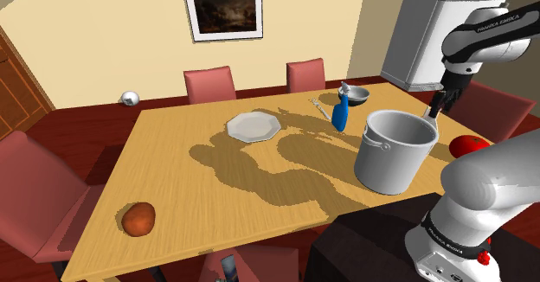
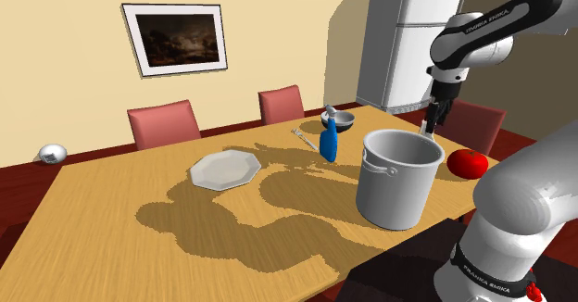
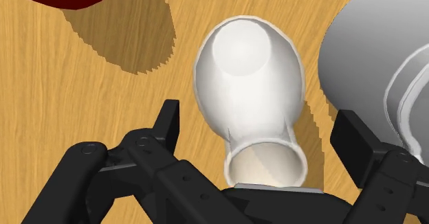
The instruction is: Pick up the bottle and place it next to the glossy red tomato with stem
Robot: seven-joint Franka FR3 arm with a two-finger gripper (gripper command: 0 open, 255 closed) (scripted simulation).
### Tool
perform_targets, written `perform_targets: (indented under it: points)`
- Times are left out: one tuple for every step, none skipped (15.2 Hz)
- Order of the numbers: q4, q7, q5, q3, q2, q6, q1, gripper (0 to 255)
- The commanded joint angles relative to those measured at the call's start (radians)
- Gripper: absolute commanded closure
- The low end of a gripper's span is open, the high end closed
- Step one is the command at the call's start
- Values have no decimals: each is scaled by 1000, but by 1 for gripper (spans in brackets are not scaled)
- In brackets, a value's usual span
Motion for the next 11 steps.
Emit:
perform_targets:
  points:
    - [32, 5, 5, 23, -30, -63, -3, 0]
    - [56, 5, 10, 35, -43, -100, -2, 0]
    - [77, 5, 14, 44, -51, -128, -2, 0]
    - [77, 5, 14, 44, -51, -128, -2, 0]
    - [76, 5, 14, 44, -51, -128, -2, 0]
    - [77, 5, 14, 44, -51, -128, -2, 0]
    - [77, 5, 14, 44, -51, -128, -2, 0]
    - [77, 5, 14, 44, -51, -128, -2, 0]
    - [77, 5, 14, 44, -51, -128, -2, 0]
    - [77, 5, 14, 44, -51, -128, -2, 0]
    - [76, 5, 14, 44, -51, -128, -2, 0]
